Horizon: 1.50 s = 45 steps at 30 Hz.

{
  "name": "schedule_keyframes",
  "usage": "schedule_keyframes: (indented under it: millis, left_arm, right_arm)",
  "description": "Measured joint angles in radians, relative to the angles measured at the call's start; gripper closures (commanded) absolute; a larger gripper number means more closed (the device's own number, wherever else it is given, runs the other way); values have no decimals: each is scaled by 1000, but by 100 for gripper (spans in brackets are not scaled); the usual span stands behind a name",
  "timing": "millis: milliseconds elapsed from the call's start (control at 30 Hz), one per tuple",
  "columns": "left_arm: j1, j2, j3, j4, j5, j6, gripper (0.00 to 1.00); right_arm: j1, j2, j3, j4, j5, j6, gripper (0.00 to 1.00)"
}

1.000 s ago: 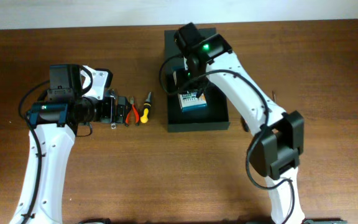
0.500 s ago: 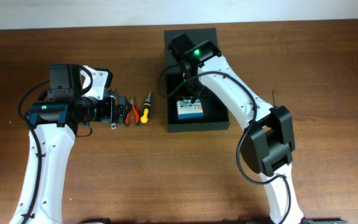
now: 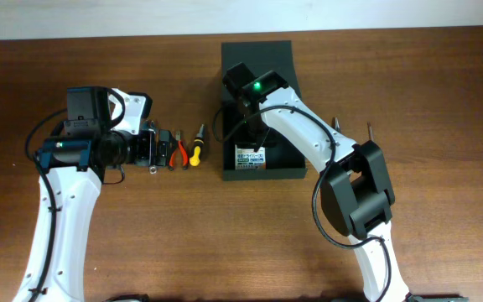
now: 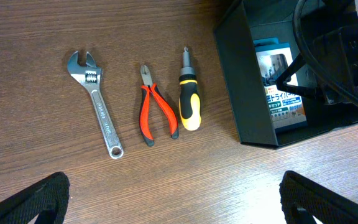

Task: Pack container
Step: 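Carry the package left and lower it upright into the black box, then open the right gripper and move it to the green screwdriver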

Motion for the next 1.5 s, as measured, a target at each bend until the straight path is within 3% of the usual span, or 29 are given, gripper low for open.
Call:
schedule_keyframes:
  millis: [167, 233, 267, 367, 567, 667, 900, 1133, 1500]
  left_arm:
    - [0, 0, 0, 0, 0, 0, 1]
    - [0, 0, 0, 0, 0, 0, 1]
    - [0, 0, 0, 0, 0, 0, 1]
    - [0, 0, 0, 0, 0, 0, 1]
    - [0, 0, 0, -1, 0, 0, 1]
    - [0, 0, 0, -4, 0, 0, 1]
    - [0, 0, 0, -4, 0, 0, 1]
    - [0, 0, 0, -4, 0, 0, 1]
    - [0, 0, 0, -4, 0, 0, 1]
  right_arm:
    - [0, 0, 1, 2, 5, -49, 39]
    - [-3, 0, 19, -17, 25, -89, 22]
    - [-6, 0, 43, -37, 45, -104, 9]
    - [-31, -12, 140, -58, 77, -170, 0]
    - [-211, -124, 339, -135, 92, -288, 1]
    - [-424, -216, 441, -184, 102, -336, 1]
    - [-781, -242, 452, -274, 22, -415, 1]
    - [-944, -205, 247, -288, -81, -502, 3]
    - [-916, -193, -193, -105, -108, -581, 13]
